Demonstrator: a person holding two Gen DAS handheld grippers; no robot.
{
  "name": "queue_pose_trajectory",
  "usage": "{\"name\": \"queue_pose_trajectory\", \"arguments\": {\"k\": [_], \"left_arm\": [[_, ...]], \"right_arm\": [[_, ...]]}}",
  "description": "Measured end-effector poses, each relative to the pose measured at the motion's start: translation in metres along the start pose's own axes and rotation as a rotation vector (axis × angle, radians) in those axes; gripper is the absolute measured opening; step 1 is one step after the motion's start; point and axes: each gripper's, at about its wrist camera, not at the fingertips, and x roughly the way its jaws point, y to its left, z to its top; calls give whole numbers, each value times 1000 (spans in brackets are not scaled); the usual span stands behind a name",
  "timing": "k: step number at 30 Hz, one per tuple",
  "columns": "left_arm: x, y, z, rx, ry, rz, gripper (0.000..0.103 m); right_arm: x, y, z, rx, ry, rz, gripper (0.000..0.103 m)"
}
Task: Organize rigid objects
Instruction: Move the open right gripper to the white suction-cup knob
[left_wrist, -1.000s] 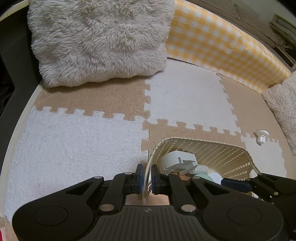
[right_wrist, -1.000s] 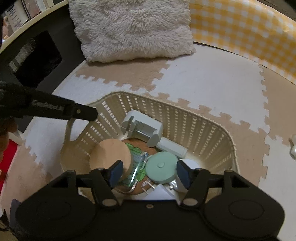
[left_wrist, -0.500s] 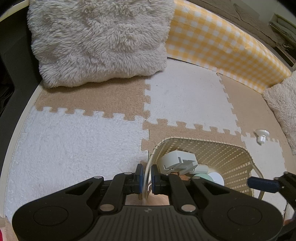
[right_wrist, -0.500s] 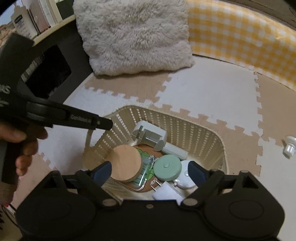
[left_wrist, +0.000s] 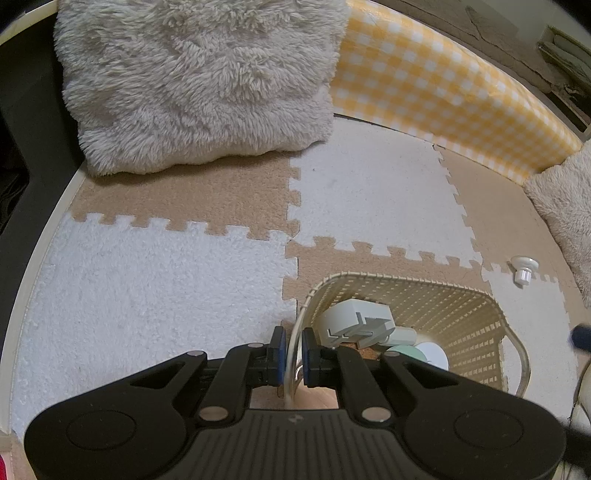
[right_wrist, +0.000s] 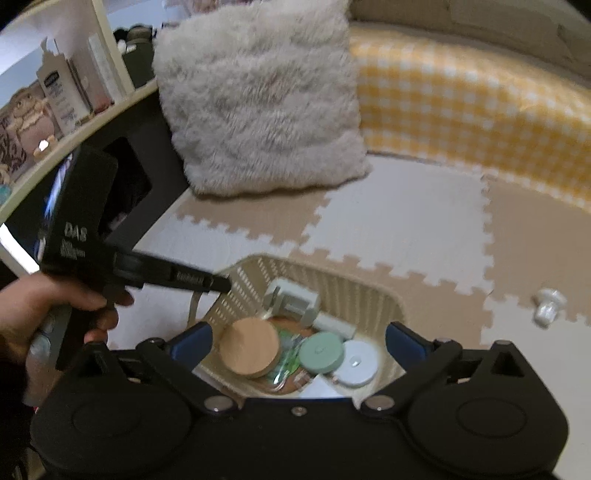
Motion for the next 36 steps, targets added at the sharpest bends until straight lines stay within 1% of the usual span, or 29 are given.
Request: {"name": "queue_pose_trajectory", "arguments": {"k": [5,8,10,14,17,19,24,28,33,35,36], "left_arm": [[0,0,0,2,0,2,9],[0,1,0,4,0,3,9],[0,0,0,5,1,4,9],[0,0,0,9,1,8,9],[0,-1,0,15,1,11,8],[0,-1,0,15,1,11,8],[0,-2,0,19,1,16,9],[0,-2,0,18,1,16,8],[1,-3,0,21,4,18,8],[1,-3,1,26,4,21,9],[1,-3,1,28,5,21,9]], "right_arm": [[-21,-23,6,19,-87,-58,103],[-32,-40,8,18,-139,-121,103],[-35,-55,9,41,-161,-167,103],[-35,-90,7,114,-182,-230,103],[-29,-113,-1,127,-205,-285,103],[-21,-128,-8,141,-205,-338,103],[3,-168,-23,229,-169,-377,103],[23,-199,-34,289,-156,-433,103],[46,-222,-40,315,-142,-514,103],[54,-231,-41,336,-126,-527,103],[56,-234,-41,345,-118,-516,102]]}}
